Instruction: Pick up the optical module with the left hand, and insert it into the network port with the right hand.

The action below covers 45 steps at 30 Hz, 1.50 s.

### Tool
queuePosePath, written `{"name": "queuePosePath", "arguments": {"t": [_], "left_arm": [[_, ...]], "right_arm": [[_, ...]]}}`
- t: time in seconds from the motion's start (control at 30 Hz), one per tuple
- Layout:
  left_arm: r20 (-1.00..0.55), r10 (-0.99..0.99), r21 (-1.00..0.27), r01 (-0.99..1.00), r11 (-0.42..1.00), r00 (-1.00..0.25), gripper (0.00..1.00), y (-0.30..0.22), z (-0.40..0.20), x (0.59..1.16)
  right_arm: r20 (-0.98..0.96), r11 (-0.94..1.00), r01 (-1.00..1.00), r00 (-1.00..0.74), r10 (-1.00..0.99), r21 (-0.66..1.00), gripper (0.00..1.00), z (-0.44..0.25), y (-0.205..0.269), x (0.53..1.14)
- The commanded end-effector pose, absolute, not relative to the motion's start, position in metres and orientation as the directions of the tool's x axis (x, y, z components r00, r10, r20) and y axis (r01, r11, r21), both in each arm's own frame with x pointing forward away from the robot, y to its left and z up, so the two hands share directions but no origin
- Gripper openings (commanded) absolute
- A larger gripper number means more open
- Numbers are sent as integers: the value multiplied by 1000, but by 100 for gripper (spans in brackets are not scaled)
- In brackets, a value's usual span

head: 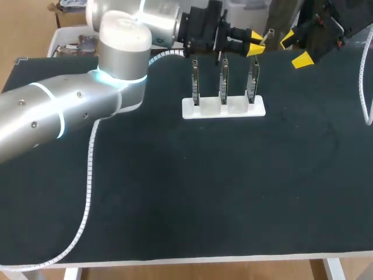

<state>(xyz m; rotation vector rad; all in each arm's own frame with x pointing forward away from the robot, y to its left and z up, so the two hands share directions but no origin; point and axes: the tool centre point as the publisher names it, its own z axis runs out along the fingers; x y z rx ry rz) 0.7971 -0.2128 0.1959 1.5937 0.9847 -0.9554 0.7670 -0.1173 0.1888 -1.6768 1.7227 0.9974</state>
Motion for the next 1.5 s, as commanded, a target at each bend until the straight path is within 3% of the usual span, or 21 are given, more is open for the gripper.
{"name": "queuePosePath", "arguments": {"t": [0.03,0.9,1.5], "left_arm": [[-920,141,351,929,-118,365,0,-214,191,791],[-910,75,401,912,-91,408,0,-231,187,811],[-932,65,352,932,-84,358,0,-225,186,808]], "right_arm": [[-799,-43,-989,-86,-596,139,100,189,-117,766],[-799,-43,-989,-86,-596,139,100,189,-117,766],[-799,-43,-989,-86,-596,139,100,189,-117,766]]}}
